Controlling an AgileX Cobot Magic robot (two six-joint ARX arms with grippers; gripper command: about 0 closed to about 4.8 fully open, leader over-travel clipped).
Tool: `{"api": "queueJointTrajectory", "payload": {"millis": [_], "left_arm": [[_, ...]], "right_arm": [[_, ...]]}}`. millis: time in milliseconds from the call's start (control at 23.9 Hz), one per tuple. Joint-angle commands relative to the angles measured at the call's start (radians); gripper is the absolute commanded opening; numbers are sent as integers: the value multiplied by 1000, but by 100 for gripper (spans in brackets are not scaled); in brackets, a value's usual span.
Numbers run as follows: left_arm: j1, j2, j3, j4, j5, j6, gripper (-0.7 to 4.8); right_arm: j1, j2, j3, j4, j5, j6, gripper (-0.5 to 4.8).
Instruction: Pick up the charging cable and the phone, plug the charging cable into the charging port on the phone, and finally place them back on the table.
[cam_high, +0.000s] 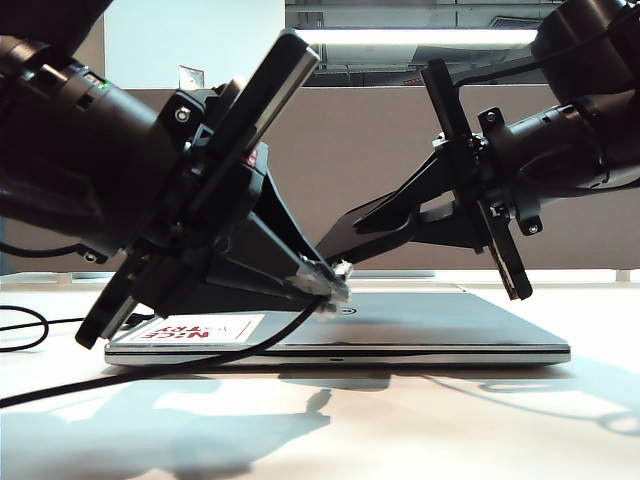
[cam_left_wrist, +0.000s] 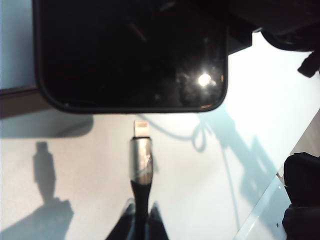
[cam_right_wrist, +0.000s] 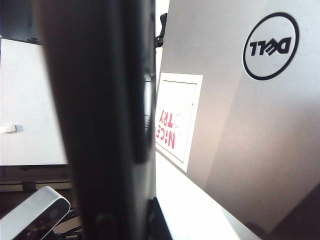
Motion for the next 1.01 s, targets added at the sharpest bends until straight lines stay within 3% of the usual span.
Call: {"api": "queueJointTrajectory", "payload": {"millis": [42, 1006], "left_arm": [[0, -2, 2, 20, 2, 1, -7], [1, -2, 2, 61, 2, -26, -6]], "right_arm": [[2, -6, 7, 40, -12, -4, -5], [11, -6, 7, 40, -35, -3, -5]]}}
